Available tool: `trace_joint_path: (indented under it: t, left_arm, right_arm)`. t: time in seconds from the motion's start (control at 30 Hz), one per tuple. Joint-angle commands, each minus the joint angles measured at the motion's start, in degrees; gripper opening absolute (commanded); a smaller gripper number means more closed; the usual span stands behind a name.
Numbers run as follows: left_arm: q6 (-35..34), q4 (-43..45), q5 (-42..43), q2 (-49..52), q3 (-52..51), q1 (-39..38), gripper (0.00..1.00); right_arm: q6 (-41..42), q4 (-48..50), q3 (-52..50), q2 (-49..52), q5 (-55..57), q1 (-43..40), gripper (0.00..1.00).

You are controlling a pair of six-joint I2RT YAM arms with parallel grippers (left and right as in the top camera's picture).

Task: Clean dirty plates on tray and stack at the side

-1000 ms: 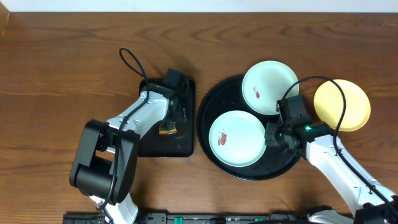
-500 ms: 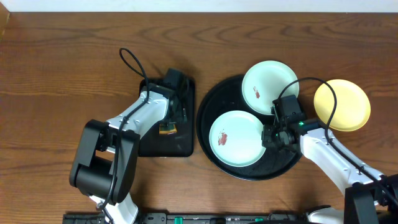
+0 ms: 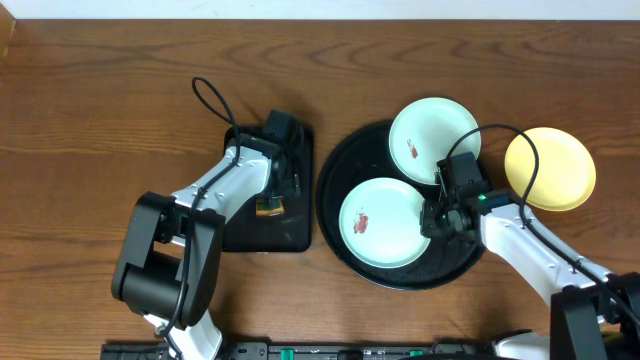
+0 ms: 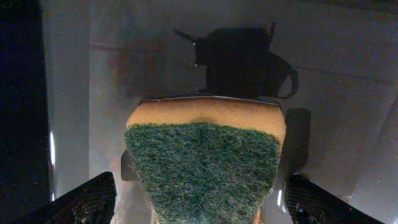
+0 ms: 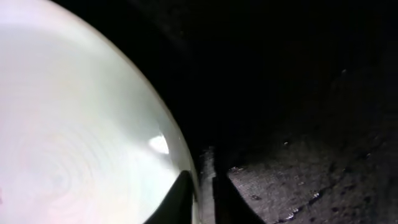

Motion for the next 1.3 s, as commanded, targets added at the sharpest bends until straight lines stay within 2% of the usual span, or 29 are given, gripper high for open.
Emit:
trace_joint_path:
  t: [0.0, 0.27, 0.47, 0.63, 0.87, 0.9, 0.93, 0.97, 1.0, 1.03, 1.07, 1.13, 1.17, 1.27]
  left_arm:
    - [0.33, -0.26, -0.52, 0.87, -0.28, 0.09, 0.87]
    - [0.39, -0.22, -0.57, 0.85, -0.28, 0.09, 0.87]
    - [4.07, -2.12, -0.55, 0.07, 2.1, 0.11, 0.87]
    - [3.96, -1.99, -0.52, -0.9, 2.23, 0.09, 0.77]
    - [3.93, 1.33, -0.52, -0.52, -0.83, 0.02, 0.76]
    - [3.93, 2.4, -0.52, -0.5, -1.29, 0.02, 0.65]
    - [3.93, 3.3, -0.52, -0.48, -1.64, 0.02, 0.4]
    - [3.93, 3.69, -0.52, -0.48, -1.75, 0.02, 0.23]
    - [3.96, 3.85, -0.52, -0.48, -1.73, 0.02, 0.12]
    - [3.96, 3.87, -0.52, -0.48, -1.73, 0.02, 0.11]
    - [3.96, 3.87, -0.52, -0.48, -1.73, 0.02, 0.16]
    - [4.0, 4.13, -0.57, -0.48, -1.73, 0.04, 0.79]
    - [4.15, 4.57, -0.61, -0.48, -1.73, 0.04, 0.89]
    - [4.44, 6.91, -0.61, -0.48, -1.62, 0.04, 0.9]
  right_arm:
    - [-0.09, 0.04, -0.83, 0.46, 3.52, -0.17, 0.06]
    - [-0.07, 0.42, -0.81, 0.31, 3.52, -0.17, 0.08]
    - [-0.07, 0.44, -0.81, 0.31, 3.5, -0.17, 0.09]
    - [-0.07, 0.44, -0.81, 0.31, 3.52, -0.17, 0.11]
    - [-0.07, 0.42, -0.81, 0.31, 3.52, -0.17, 0.13]
    - [-0.07, 0.42, -0.81, 0.31, 3.52, -0.17, 0.13]
    - [-0.07, 0.44, -0.81, 0.31, 3.52, -0.17, 0.13]
    - [-0.07, 0.44, -0.81, 0.31, 3.52, -0.17, 0.13]
    - [-0.07, 0.42, -0.81, 0.31, 3.52, -0.17, 0.13]
    - [-0.07, 0.42, -0.81, 0.31, 3.52, -0.17, 0.13]
    - [-0.07, 0.42, -0.81, 0.31, 3.52, -0.17, 0.13]
    - [-0.07, 0.39, -0.83, 0.31, 3.5, -0.17, 0.13]
    - [-0.07, 0.39, -0.83, 0.31, 3.5, -0.17, 0.13]
    - [-0.07, 0.39, -0.83, 0.31, 3.45, -0.17, 0.14]
